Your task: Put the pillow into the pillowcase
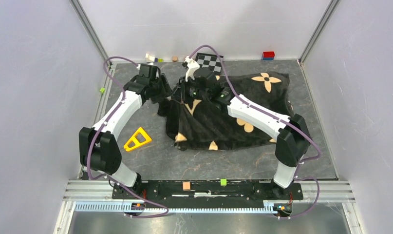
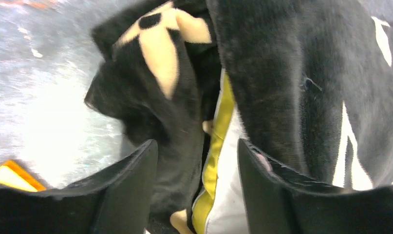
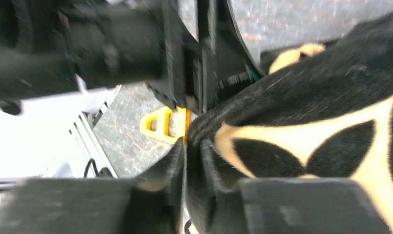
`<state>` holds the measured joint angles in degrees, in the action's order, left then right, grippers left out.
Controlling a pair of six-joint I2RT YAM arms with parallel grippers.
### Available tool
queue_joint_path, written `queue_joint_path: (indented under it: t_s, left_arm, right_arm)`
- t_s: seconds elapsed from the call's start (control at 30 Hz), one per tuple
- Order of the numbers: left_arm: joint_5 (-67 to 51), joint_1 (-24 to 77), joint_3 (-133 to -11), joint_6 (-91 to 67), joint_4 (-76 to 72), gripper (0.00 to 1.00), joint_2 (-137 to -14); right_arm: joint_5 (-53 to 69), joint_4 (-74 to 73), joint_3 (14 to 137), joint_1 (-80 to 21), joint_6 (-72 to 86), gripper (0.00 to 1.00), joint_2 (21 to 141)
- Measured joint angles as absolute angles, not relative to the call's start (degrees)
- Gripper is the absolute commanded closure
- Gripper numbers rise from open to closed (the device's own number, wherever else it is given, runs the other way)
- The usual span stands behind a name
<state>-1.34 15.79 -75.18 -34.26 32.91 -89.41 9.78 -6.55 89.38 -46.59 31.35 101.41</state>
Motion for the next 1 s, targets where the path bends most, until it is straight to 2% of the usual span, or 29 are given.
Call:
queue_joint_path:
  t_s: [0.03, 0.07, 0.17, 0.37, 0.5, 0.67, 0.87, 1.0]
  left_arm:
    - [-1.02, 15.07, -75.20, -34.17, 33.17, 0.16, -89.25]
    - [-0.45, 14.17, -75.22, -34.20, 33.23, 0.14, -89.01]
    - [0.10, 12.10, -75.29, -34.24, 33.36, 0.14, -87.48]
    - [-2.87, 13.02, -74.74, -34.30, 31.92, 0.15, -82.98]
    - [-5.06, 18.44, -70.59, -34.44, 28.86, 0.29, -80.73]
    - [-7.16, 25.04, -65.12, -36.67, 23.27, 0.67, -83.99]
    - [-7.01, 26.41, -58.39, -39.72, 17.08, 0.85, -94.61]
    - [-5.96, 30.74, -59.61, -39.77, 15.25, 0.91, -99.44]
  right_arm:
    - [10.07, -7.07, 89.38, -46.78, 31.35, 0.55, 102.02]
    - [10.26, -7.86, 89.01, -46.81, 30.96, 0.47, 102.21]
    - [10.31, -9.69, 87.64, -45.63, 29.26, 0.31, 101.23]
    - [8.88, -11.99, 82.17, -39.33, 25.43, 0.16, 90.83]
    - [6.04, -12.08, 74.32, -31.94, 23.16, 0.13, 80.95]
    - [3.62, -10.35, 61.89, -22.74, 22.11, 0.10, 75.68]
    - [3.53, -10.28, 42.22, -8.71, 22.15, 0.07, 74.39]
    - [4.45, -10.61, 37.06, -5.43, 22.04, 0.02, 67.46]
